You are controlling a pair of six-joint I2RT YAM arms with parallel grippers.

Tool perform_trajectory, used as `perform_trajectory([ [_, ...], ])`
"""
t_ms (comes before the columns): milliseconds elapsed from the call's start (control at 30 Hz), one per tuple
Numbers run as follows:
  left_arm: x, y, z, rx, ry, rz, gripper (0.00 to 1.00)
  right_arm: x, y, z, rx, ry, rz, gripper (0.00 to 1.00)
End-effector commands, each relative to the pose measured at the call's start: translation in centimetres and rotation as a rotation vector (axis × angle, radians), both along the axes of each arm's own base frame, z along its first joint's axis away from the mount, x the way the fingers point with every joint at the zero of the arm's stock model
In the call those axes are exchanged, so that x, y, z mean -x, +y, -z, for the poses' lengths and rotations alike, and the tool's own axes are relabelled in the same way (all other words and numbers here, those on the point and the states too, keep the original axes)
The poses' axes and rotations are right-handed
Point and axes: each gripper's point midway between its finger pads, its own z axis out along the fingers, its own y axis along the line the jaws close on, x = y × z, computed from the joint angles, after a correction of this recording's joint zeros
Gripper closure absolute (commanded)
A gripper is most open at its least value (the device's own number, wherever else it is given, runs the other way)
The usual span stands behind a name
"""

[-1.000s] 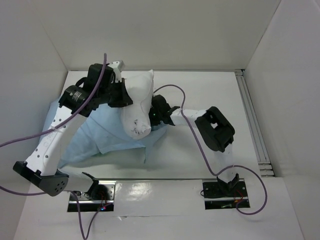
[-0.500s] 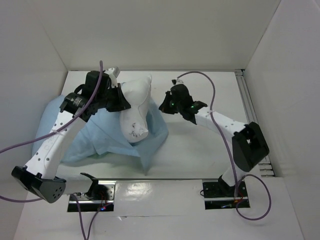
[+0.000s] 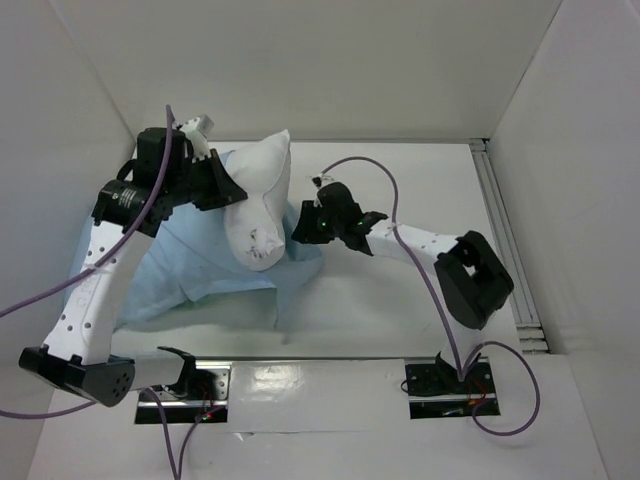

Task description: Put the pillow into the pillowcase

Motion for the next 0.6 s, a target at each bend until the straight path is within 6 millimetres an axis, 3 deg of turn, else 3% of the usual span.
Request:
perform_trajectory([
  [0,0.8,-0.6,-6.6,0.083,-0.195,0.036,1.00,-1.7,4.2,-3.6,-0.111,-0.132,-0.058,0.58],
  [67,1.0,-0.8,-7.3,0.113,-0.206,0.033,1.00,-2.3,5.2,-2.2,-0.115,-0.122,-0.075,0.53],
  [133,1.2,-0.7,-7.8,0.119,-0.227,0.033,1.00,-3.1,6.3,-1.9,-0.153,-0.136,-0.087,0.40],
  [333,2.4,-0.6,-8.6,0.142,-0.238,0.034,1.00,-4.7,9.0,-3.2,-0.243,-0.202,-0.107,0.15],
  [367,2.4,-0.6,-8.6,0.142,-0.238,0.034,1.00,-4.6,9.8,-1.7,-0.229,-0.183,-0.117,0.14],
  [467,3.4,-1.1,-9.0,0.188,-0.223,0.055,1.00,-5.5,11.7,-1.4,-0.246,-0.155,-0.113,0.16],
  [500,3.3,-1.2,-8.9,0.189,-0.226,0.056,1.00,-5.7,11.8,0.9,-0.213,-0.105,-0.097,0.19],
  [567,3.7,-1.3,-9.2,0.203,-0.229,0.062,1.00,-6.5,11.6,1.1,-0.200,-0.092,-0.052,0.44],
])
